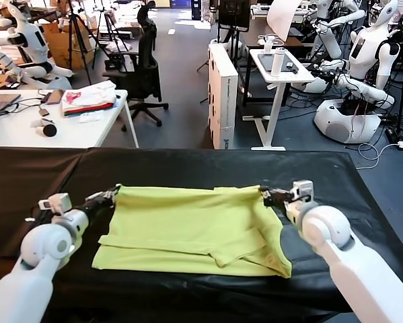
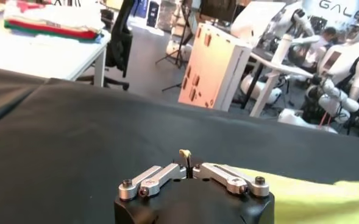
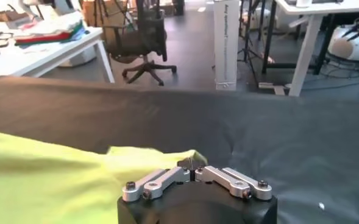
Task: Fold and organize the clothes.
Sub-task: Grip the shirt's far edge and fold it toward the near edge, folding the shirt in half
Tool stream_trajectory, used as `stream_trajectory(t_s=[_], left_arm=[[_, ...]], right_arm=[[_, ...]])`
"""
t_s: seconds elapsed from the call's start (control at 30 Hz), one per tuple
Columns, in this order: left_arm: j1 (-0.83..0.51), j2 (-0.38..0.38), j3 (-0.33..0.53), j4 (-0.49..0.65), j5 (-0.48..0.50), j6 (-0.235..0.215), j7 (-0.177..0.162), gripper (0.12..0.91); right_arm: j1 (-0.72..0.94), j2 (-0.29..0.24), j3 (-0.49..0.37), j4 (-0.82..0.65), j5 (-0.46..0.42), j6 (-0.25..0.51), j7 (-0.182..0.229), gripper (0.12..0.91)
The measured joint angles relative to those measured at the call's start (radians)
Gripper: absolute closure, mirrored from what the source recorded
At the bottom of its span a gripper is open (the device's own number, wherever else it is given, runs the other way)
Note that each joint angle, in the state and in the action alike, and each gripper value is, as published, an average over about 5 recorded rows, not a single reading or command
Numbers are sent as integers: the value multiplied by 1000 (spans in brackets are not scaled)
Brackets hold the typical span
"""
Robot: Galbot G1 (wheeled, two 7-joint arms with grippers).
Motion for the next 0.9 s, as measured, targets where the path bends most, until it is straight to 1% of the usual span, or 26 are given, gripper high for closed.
stream_trajectory(t_s=[0.3,0.53,0.7,0.9], left_arm=[[138,2,-82,-92,-8,-11,-1,859],[251,-25,-146,-150,3,-16,11,859],[324,-51,-172,-183,14,-20,13,859],[386,-66,-197,-203,19,-27,13,859]], right_arm=[[-130,-39,59,92,15,0,19,887],[-200,-71,77,149,13,0,26,887],[-260,-73,109,184,4,0,30,887],[-343,-65,158,219,-7,0,25,887]])
